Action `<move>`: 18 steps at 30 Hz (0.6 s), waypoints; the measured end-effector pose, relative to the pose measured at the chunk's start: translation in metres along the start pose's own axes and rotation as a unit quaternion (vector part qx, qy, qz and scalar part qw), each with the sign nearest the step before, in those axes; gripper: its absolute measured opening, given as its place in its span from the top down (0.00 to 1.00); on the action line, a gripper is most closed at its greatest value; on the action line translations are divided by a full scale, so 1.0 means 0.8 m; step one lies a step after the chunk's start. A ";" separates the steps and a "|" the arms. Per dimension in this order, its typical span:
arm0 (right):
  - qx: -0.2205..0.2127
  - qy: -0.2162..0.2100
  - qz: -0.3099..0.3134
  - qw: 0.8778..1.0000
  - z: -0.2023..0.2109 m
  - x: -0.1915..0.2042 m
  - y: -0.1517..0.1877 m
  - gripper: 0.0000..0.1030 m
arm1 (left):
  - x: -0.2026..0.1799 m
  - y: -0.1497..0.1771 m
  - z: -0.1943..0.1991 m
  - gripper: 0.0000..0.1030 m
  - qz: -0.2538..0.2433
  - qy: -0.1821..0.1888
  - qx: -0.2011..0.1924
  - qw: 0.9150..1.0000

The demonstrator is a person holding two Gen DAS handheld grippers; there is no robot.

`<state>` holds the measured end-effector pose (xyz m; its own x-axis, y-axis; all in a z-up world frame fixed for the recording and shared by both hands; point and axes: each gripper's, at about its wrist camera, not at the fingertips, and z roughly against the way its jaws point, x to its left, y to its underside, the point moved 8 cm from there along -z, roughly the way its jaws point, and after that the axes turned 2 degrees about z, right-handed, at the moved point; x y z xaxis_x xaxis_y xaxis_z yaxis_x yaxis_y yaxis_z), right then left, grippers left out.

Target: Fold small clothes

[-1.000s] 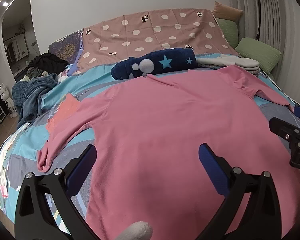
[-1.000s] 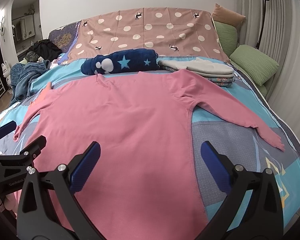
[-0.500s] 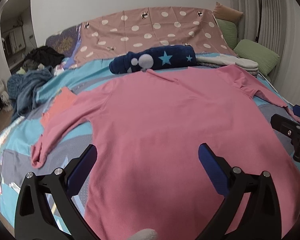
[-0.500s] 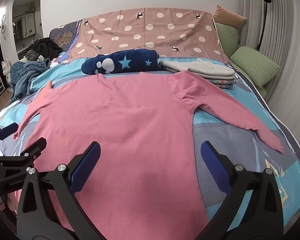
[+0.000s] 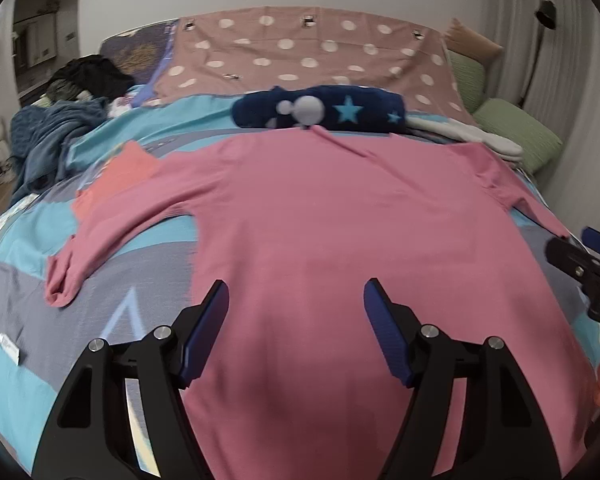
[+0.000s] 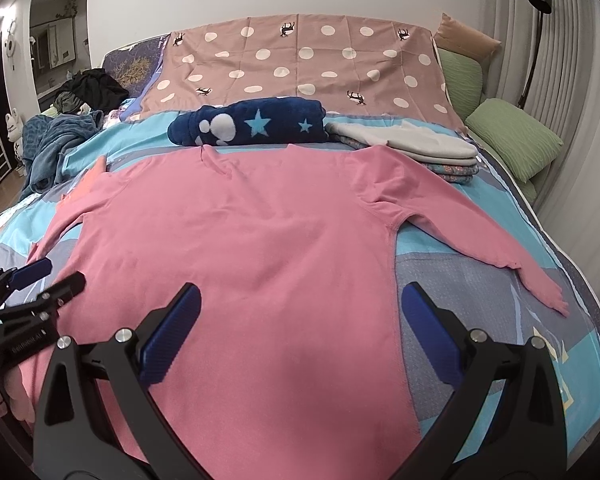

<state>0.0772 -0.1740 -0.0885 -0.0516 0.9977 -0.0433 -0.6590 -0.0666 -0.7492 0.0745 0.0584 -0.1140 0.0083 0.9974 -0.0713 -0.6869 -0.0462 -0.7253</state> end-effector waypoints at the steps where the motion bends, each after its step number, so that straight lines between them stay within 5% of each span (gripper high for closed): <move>1: 0.001 0.000 0.001 1.000 -0.001 0.000 -0.001 0.02 | 0.012 -0.001 -0.002 0.31 0.005 -0.015 -0.003 1.000; 5: 0.004 0.001 -0.003 1.000 -0.004 -0.004 -0.002 0.02 | 0.084 -0.003 -0.010 0.31 0.034 -0.096 -0.006 0.995; 11: 0.014 0.009 -0.008 1.000 -0.013 -0.009 -0.001 0.02 | 0.264 0.007 -0.033 0.44 0.146 -0.221 0.041 0.963; 14: 0.020 0.010 -0.006 1.000 -0.018 -0.006 0.000 0.02 | 0.341 0.016 -0.052 0.44 0.206 -0.246 0.071 0.944; 18: 0.023 0.013 0.000 1.000 -0.021 -0.003 0.001 0.02 | 0.416 0.029 -0.091 0.44 0.273 -0.234 0.106 0.927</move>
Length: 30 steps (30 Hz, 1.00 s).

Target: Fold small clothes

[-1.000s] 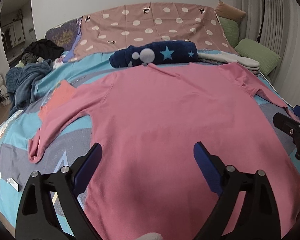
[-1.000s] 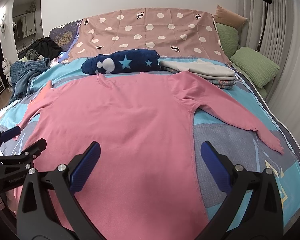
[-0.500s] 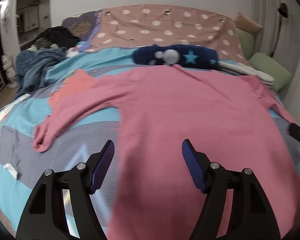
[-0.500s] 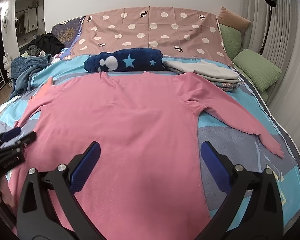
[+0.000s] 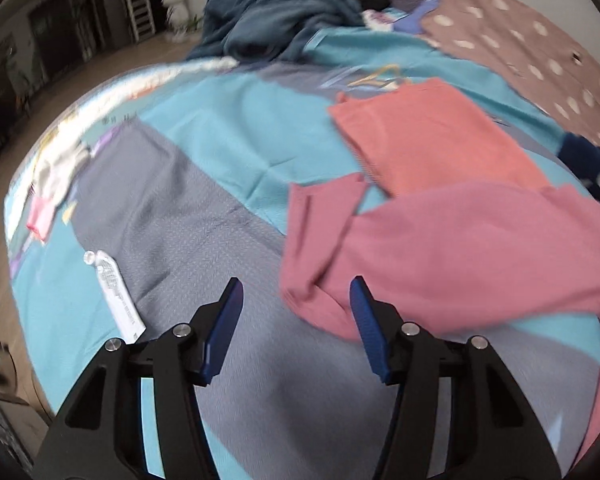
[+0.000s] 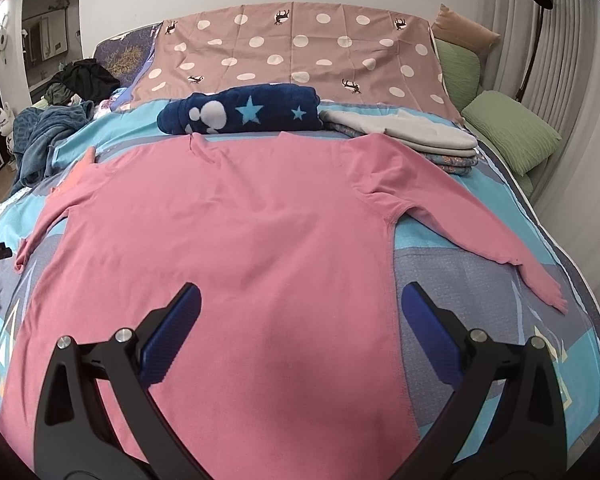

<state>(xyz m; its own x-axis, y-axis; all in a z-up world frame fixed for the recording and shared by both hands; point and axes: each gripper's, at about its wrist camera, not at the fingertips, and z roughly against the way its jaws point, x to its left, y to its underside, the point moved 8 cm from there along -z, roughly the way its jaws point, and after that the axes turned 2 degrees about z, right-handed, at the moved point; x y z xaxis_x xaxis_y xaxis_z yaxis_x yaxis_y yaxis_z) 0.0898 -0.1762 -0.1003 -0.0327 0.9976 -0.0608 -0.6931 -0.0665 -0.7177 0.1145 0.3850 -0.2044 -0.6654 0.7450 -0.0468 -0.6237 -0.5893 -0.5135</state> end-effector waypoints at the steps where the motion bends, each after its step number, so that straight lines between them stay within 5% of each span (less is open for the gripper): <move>1: 0.001 0.001 0.002 1.000 -0.001 0.001 0.000 0.02 | 0.004 -0.002 -0.009 0.44 0.004 -0.001 0.006 1.000; 3: 0.002 0.005 0.003 1.000 -0.003 0.000 -0.001 0.02 | 0.009 -0.008 -0.032 0.44 0.005 -0.004 0.022 1.000; 5: 0.003 0.007 0.002 1.000 -0.005 -0.001 -0.002 0.02 | 0.009 -0.010 -0.054 0.56 0.011 0.007 0.042 0.999; 6: 0.004 0.008 0.000 1.000 -0.006 -0.002 -0.003 0.02 | 0.003 -0.010 -0.061 0.91 0.017 0.037 0.054 0.998; 7: 0.005 0.008 -0.001 1.000 -0.006 -0.002 -0.003 0.02 | 0.001 -0.012 -0.062 0.98 0.029 0.069 0.059 0.995; 12: 0.004 0.014 0.002 1.000 -0.010 -0.006 -0.005 0.02 | -0.046 -0.048 0.031 0.99 0.004 0.142 -0.032 0.989; 15: 0.008 0.012 -0.003 1.000 -0.017 -0.009 -0.006 0.02 | -0.113 -0.063 0.126 0.99 -0.054 0.193 -0.094 0.975; 18: 0.008 0.002 -0.013 1.000 -0.019 -0.010 -0.008 0.02 | -0.199 -0.057 0.222 0.98 -0.118 0.258 -0.142 0.948; 23: 0.005 0.004 -0.018 1.000 -0.019 -0.018 -0.007 0.02 | -0.355 0.023 0.344 0.98 -0.241 0.351 -0.181 0.887; 27: 0.007 0.015 -0.039 0.999 -0.019 -0.043 -0.003 0.02 | -0.451 0.122 0.351 0.98 -0.324 0.389 -0.140 0.851; 30: 0.016 0.013 -0.060 0.998 -0.021 -0.064 0.002 0.02 | -0.487 0.198 0.320 0.93 -0.385 0.372 -0.105 0.838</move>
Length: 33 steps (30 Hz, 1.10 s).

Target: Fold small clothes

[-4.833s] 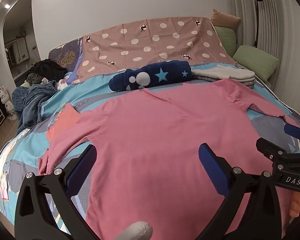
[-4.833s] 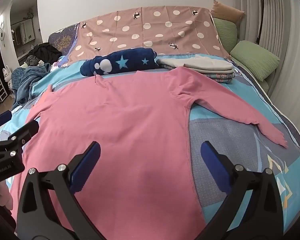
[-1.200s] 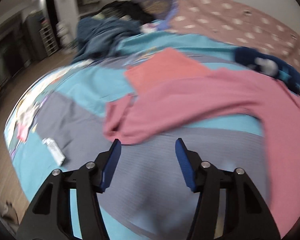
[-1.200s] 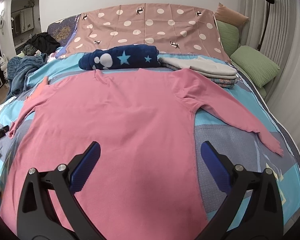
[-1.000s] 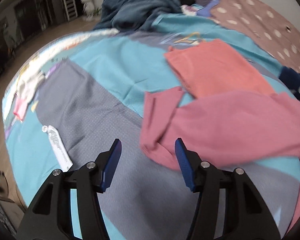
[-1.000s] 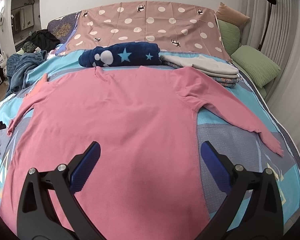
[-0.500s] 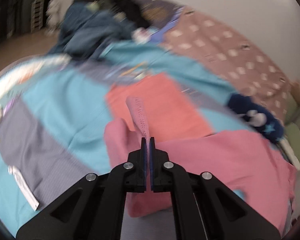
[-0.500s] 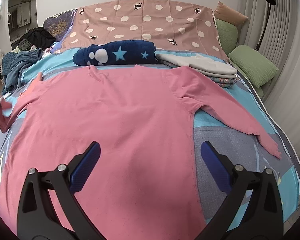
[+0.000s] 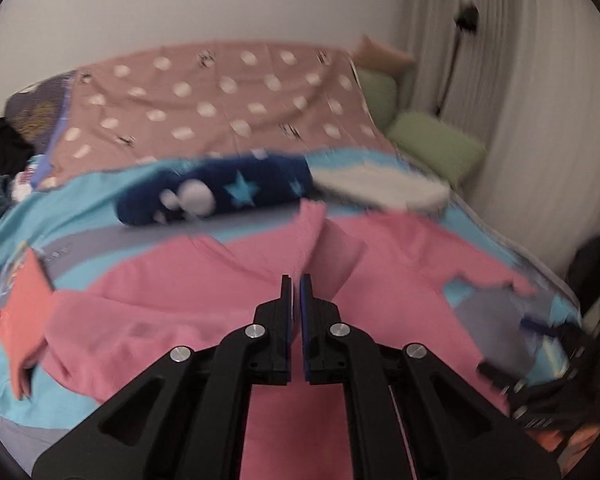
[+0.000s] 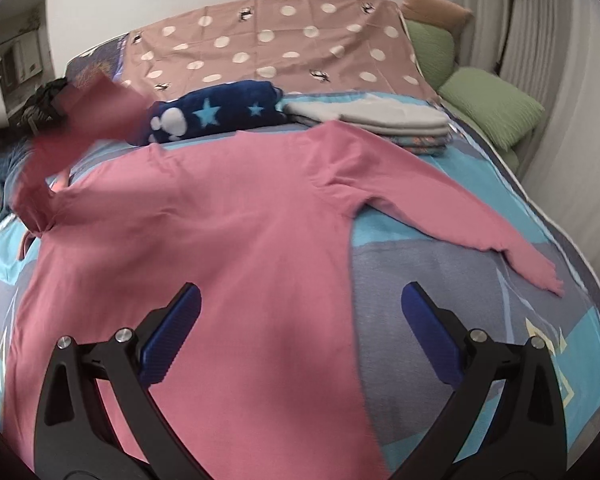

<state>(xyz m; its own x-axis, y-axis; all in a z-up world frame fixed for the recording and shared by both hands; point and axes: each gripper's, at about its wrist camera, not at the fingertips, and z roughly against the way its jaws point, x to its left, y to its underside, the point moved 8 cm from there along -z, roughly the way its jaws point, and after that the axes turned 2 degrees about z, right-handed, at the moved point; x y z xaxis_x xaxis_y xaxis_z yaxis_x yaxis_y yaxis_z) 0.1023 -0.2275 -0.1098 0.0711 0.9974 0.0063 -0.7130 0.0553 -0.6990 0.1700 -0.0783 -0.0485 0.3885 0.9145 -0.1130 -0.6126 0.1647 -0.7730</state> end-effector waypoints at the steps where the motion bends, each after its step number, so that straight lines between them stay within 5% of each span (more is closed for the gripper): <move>1: 0.003 -0.004 -0.006 1.000 -0.001 -0.006 0.000 0.02 | -0.006 0.015 -0.013 0.83 -0.012 -0.004 0.016 1.000; 6: 0.018 -0.061 -0.008 0.998 -0.009 -0.011 -0.007 0.02 | -0.007 0.062 -0.029 0.58 -0.033 -0.018 0.055 0.998; 9: 0.044 -0.134 -0.022 0.990 -0.024 0.006 -0.017 0.10 | 0.004 0.079 -0.020 0.56 -0.042 -0.022 0.062 0.997; 13: 0.104 -0.247 -0.045 0.962 -0.057 0.046 -0.038 0.25 | 0.005 0.087 -0.026 0.54 -0.058 -0.020 0.073 0.995; 16: 0.155 -0.281 -0.058 0.945 -0.092 0.070 -0.050 0.25 | 0.001 0.090 -0.040 0.54 -0.062 -0.017 0.086 0.994; 20: 0.238 -0.339 -0.124 0.902 -0.144 0.101 -0.053 0.21 | -0.001 0.093 -0.049 0.54 -0.076 -0.033 0.090 0.992; 22: 0.256 -0.346 -0.144 0.891 -0.160 0.109 -0.055 0.20 | 0.006 0.089 -0.041 0.54 -0.078 -0.050 0.082 0.992; 24: 0.246 -0.337 -0.146 0.897 -0.166 0.117 -0.070 0.43 | 0.025 0.081 -0.025 0.54 -0.066 -0.086 0.061 0.992; 25: 0.238 -0.326 -0.132 0.905 -0.165 0.118 -0.077 0.98 | 0.039 0.077 -0.016 0.54 -0.054 -0.101 0.051 0.992; 28: 0.181 -0.319 -0.104 0.924 -0.138 0.117 -0.110 0.97 | 0.105 0.075 0.024 0.53 0.007 -0.164 0.025 0.986; 31: 0.061 -0.296 -0.082 0.950 -0.087 0.085 -0.166 0.97 | 0.189 0.090 0.055 0.40 0.074 -0.239 0.019 0.968; 33: 0.018 -0.267 -0.079 0.960 -0.073 0.063 -0.190 0.97 | 0.231 0.101 0.058 0.40 0.102 -0.275 0.035 0.956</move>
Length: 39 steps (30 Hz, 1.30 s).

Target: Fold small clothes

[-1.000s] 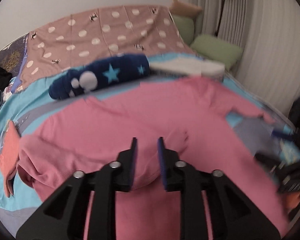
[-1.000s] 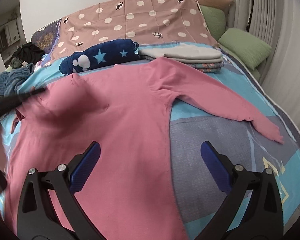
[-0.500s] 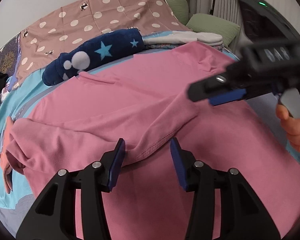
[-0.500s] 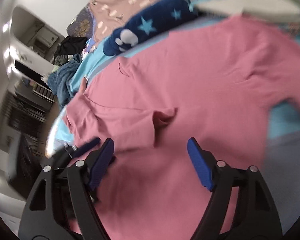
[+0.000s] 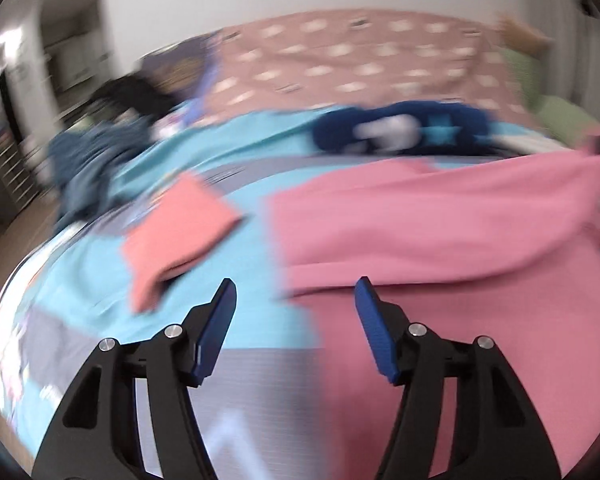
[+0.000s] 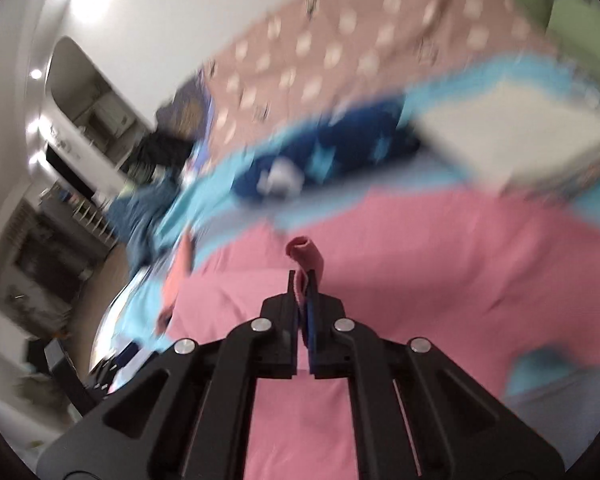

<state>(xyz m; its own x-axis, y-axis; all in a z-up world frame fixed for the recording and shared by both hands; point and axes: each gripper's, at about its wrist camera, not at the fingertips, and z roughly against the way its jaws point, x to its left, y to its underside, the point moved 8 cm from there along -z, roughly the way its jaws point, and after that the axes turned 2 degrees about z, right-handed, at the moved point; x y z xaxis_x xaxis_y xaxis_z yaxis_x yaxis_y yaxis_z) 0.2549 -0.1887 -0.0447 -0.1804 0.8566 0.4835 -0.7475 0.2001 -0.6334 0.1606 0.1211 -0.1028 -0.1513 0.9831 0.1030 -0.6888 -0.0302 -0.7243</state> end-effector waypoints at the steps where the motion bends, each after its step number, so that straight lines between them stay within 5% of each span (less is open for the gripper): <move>1: 0.002 0.004 -0.002 1.000 0.002 -0.007 -0.004 0.97 | 0.009 0.003 -0.014 0.40 0.006 0.005 0.018 1.000; 4: 0.044 0.016 -0.035 0.998 -0.026 -0.040 -0.003 0.97 | 0.005 0.007 -0.035 0.40 0.008 0.042 0.046 0.998; 7: 0.076 0.056 -0.044 0.995 -0.057 -0.071 0.012 0.94 | -0.009 0.011 -0.051 0.40 -0.021 0.030 0.054 0.998; 10: 0.087 0.052 -0.079 0.992 -0.065 -0.097 0.024 0.91 | -0.019 0.015 -0.061 0.39 -0.045 0.012 0.057 0.997; 12: 0.089 0.044 -0.097 0.990 -0.061 -0.107 0.030 0.77 | -0.016 0.012 -0.069 0.39 -0.039 0.008 0.058 0.998; 14: 0.090 0.044 -0.102 0.990 -0.051 -0.117 0.036 0.43 | -0.010 0.009 -0.071 0.39 -0.022 0.007 0.060 0.998; 18: 0.118 0.029 -0.071 0.990 -0.045 -0.118 0.057 0.34 | -0.005 0.006 -0.077 0.40 -0.011 0.003 0.060 0.998; 22: 0.157 0.042 -0.023 0.987 -0.065 -0.109 0.090 0.36 | -0.005 0.006 -0.081 0.39 -0.009 -0.003 0.060 0.998; 23: 0.152 0.055 -0.007 0.987 -0.068 -0.106 0.092 0.67 | -0.005 0.006 -0.081 0.39 -0.009 -0.005 0.061 0.998; 24: 0.151 0.071 0.023 0.986 -0.071 -0.098 0.092 0.89 | -0.005 0.006 -0.081 0.39 -0.008 -0.005 0.061 0.998; 25: 0.161 0.078 0.039 0.983 -0.071 -0.091 0.092 0.96 | -0.006 0.005 -0.081 0.39 -0.008 -0.006 0.061 0.998; 29: 0.107 0.061 0.003 0.992 -0.022 -0.078 0.051 0.96 | -0.003 0.006 -0.081 0.39 -0.004 -0.006 0.061 0.998; 33: 0.140 0.139 -0.007 0.980 -0.017 -0.120 0.051 0.93 | -0.004 0.006 -0.079 0.39 -0.012 -0.013 0.056 0.998; 36: 0.173 0.126 -0.038 0.976 -0.025 -0.147 0.077 0.60 | -0.004 0.008 -0.076 0.39 -0.018 -0.016 0.052 0.998; 39: 0.159 0.073 -0.078 0.981 -0.026 -0.156 0.076 0.57 | -0.003 0.008 -0.073 0.39 -0.019 -0.013 0.052 0.998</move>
<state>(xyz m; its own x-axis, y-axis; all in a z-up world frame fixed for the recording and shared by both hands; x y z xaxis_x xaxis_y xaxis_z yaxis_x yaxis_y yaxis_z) 0.2448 -0.2734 -0.1561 0.0287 0.8906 0.4539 -0.9248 0.1960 -0.3261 0.1981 0.1294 -0.1476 -0.1412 0.9789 0.1479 -0.7644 -0.0129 -0.6446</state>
